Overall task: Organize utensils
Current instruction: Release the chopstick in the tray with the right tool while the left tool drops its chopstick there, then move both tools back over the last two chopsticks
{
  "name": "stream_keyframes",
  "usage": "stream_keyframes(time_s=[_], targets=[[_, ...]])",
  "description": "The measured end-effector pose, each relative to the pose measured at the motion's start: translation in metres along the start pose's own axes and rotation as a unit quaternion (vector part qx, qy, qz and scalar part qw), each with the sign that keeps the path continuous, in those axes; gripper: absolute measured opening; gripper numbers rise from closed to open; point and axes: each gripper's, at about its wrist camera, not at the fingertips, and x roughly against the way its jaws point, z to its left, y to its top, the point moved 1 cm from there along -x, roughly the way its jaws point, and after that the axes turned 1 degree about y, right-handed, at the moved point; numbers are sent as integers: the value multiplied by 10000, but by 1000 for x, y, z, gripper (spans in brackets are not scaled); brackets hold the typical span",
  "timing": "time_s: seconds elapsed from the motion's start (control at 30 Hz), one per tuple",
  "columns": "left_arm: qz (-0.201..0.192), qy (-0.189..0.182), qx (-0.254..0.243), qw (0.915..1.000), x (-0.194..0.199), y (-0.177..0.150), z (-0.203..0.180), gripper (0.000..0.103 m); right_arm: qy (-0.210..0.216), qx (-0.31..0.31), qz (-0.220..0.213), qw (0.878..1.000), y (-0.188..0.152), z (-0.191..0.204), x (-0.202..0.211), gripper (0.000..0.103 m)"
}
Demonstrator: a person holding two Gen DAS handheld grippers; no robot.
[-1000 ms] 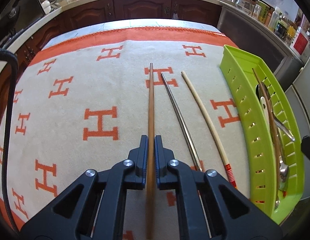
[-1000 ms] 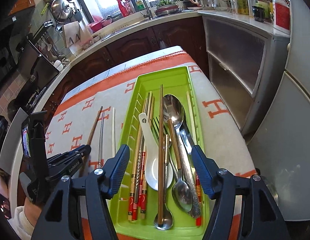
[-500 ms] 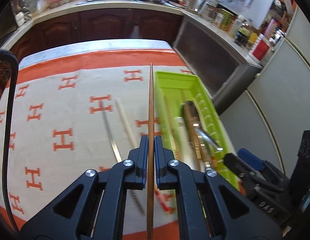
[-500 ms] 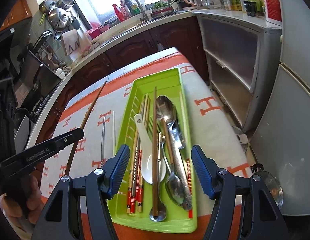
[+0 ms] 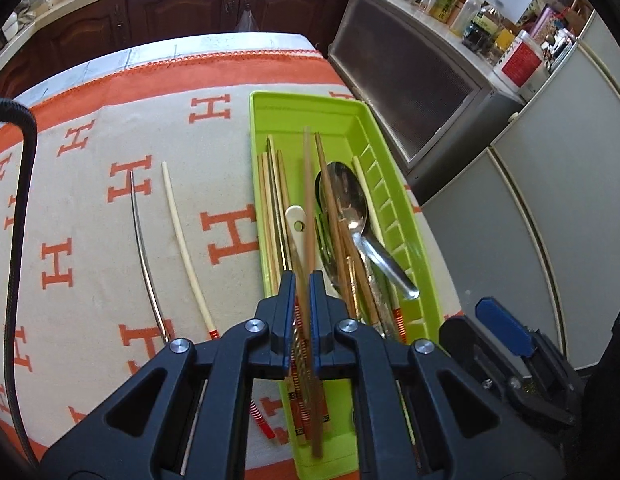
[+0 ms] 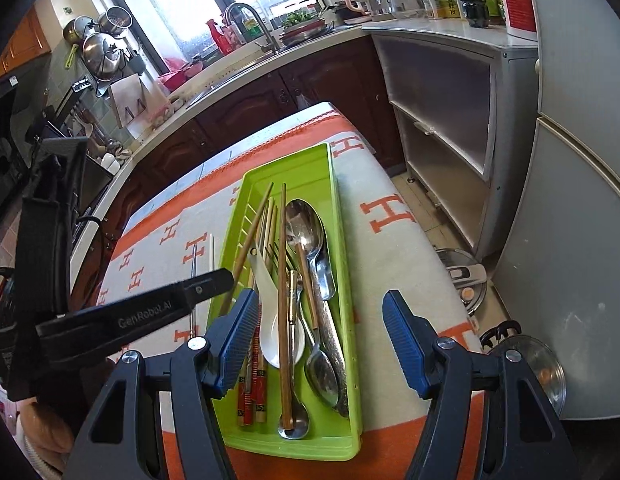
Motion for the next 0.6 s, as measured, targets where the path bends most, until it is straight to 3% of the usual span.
stream_keyframes(time_s=[0.17, 0.27, 0.6], targets=[[4, -22, -112, 9999, 4, -6, 5, 5, 11, 35, 42, 10000, -2, 4, -3, 66], [-15, 150, -110, 9998, 11, -9, 13, 10, 22, 55, 88, 9999, -4, 7, -8, 66], [-35, 296, 215, 9993, 23, -19, 49, 14, 60, 225, 168, 9996, -9, 25, -16, 66]])
